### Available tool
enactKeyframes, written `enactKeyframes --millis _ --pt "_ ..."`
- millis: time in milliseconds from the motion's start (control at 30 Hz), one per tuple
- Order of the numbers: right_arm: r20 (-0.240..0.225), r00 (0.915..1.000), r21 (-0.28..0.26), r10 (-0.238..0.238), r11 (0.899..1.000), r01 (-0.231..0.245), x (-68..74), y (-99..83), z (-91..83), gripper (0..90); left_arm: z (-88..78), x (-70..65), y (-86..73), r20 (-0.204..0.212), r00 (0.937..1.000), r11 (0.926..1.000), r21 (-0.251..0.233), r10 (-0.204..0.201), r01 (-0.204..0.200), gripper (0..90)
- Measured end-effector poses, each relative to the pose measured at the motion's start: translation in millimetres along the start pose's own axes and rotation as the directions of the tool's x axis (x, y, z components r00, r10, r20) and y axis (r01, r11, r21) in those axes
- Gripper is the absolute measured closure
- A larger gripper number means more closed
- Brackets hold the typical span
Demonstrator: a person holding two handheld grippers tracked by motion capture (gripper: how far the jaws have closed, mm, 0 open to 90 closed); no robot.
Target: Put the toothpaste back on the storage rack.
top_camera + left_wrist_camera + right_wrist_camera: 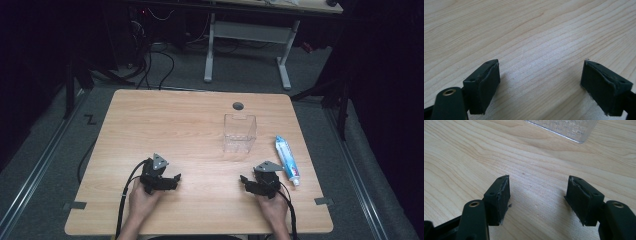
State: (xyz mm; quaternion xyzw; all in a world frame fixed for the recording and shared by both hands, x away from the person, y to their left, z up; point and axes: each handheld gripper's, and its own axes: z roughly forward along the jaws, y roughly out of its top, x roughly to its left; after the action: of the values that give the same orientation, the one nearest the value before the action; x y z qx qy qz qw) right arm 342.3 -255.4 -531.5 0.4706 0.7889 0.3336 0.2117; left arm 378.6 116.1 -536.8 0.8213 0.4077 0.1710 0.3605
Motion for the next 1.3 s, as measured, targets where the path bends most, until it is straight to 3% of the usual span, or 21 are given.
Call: enactKeyframes --millis 1000,1067,1100,1200,1300 --pt "0.007 1.0 0.004 0.006 1.0 -0.006 0.4 -0.1 -0.1 33.1 0.1 0.1 0.1 0.001 1.0 1.0 -0.001 0.0 0.0 16.0" --pt "0.007 0.9999 0.007 0.01 1.0 -0.01 0.9 -0.6 -1.2 36.3 0.1 0.1 0.1 0.002 1.0 1.0 -0.001 0.0 0.0 16.0" --pt "0.02 0.9995 0.004 0.025 1.0 -0.025 -1.5 -0.5 -2.4 44.3 0.1 0.1 0.1 0.001 1.0 1.0 -0.001 0.0 0.0 16.0" --pt "0.024 0.9978 -0.009 0.061 0.998 -0.061 -3.9 -1.2 -2.7 45.7 0.1 0.1 0.1 0.001 1.0 1.0 -0.001 0.0 0.0 16.0" --pt "0.039 0.998 -0.003 0.05 0.999 -0.05 -3.1 -0.4 -2.4 46.5 0.1 0.0 0.1 0.001 1.0 1.0 -0.001 0.0 0.0 16.0"
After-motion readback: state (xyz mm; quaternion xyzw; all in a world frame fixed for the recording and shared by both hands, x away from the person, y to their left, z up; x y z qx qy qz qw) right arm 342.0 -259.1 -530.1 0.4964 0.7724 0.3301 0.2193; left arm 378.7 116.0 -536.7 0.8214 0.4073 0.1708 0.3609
